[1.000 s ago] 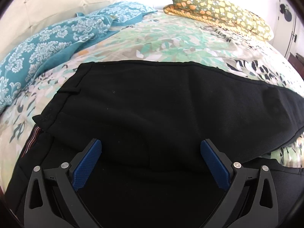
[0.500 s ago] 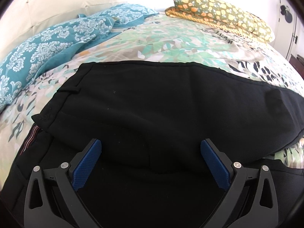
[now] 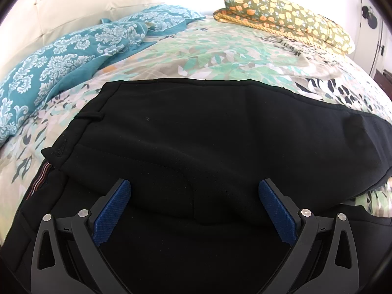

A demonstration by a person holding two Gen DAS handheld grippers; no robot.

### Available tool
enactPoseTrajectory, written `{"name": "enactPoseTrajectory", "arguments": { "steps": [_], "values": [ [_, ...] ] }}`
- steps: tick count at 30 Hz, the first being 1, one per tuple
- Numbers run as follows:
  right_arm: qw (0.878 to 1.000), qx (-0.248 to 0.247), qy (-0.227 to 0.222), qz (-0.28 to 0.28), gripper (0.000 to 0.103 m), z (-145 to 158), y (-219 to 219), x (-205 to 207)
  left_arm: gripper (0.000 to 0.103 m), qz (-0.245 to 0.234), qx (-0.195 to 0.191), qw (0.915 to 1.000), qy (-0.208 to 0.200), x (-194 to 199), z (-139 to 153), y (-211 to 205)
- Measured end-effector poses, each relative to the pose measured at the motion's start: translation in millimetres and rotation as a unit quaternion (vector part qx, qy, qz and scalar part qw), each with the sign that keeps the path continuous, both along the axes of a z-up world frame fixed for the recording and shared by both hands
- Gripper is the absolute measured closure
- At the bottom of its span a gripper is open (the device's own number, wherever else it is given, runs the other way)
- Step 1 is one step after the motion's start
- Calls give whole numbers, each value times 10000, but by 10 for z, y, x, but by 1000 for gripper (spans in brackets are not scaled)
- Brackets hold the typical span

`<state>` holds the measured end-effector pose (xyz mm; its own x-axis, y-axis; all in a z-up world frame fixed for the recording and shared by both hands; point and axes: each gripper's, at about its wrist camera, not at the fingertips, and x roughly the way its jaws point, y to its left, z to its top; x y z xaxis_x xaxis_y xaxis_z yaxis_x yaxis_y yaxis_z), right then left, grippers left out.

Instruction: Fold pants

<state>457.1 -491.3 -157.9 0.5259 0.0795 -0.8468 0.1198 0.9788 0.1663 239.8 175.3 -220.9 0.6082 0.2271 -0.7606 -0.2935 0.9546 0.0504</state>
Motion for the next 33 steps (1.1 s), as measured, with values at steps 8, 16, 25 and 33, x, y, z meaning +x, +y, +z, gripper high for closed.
{"name": "enactPoseTrajectory", "arguments": {
  "steps": [8,16,25,33],
  "values": [
    [9798,318,-1009,1697,96,955,1159,-1660,1,5,15,10000,24,1,4,11],
    [9764,-429,734,1986,97,438,1650,-3222,1,30,93,9999,111,16,25,-3],
    [9864,-897,1111,810,36,344,1071,-3423,1,124,-281,9963,808,103,176,85],
    [9995,298,-46,-61,33,770,1037,-3630,1,-133,-815,9952,522,-450,547,-96]
  ]
}}
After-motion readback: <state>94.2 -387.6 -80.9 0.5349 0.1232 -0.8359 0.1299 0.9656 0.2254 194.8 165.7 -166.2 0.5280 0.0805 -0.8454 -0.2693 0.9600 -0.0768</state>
